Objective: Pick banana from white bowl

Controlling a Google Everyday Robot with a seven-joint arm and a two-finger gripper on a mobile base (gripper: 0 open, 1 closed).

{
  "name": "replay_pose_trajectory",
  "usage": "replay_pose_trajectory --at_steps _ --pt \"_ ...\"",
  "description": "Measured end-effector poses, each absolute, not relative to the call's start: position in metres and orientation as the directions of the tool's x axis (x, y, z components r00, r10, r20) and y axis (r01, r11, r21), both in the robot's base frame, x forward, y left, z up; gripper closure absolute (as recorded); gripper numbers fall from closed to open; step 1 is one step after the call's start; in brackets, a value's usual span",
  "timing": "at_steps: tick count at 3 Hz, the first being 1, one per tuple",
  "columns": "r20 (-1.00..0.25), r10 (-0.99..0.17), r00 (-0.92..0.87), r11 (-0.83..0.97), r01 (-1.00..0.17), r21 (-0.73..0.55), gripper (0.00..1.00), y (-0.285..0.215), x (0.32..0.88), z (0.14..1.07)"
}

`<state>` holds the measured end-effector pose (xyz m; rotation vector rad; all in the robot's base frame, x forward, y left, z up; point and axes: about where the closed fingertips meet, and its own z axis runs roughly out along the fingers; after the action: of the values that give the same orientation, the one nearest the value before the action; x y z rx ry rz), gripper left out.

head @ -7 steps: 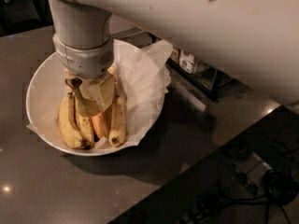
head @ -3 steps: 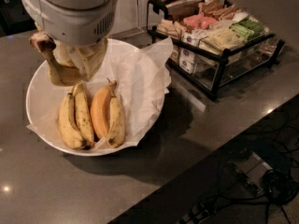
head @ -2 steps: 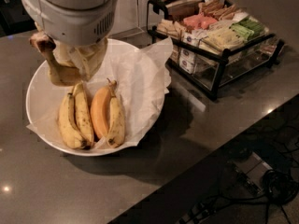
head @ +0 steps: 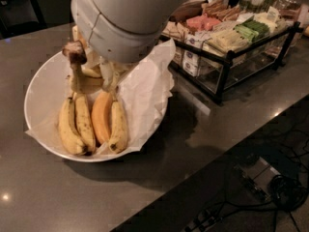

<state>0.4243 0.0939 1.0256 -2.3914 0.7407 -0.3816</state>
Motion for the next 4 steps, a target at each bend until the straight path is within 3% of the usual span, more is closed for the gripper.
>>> replay_pose_trajectory --at_steps 4 --pt "-0.035 -0.593 0.804 -0.514 -0.413 -0.752 1.0 0.116 0.416 1.028"
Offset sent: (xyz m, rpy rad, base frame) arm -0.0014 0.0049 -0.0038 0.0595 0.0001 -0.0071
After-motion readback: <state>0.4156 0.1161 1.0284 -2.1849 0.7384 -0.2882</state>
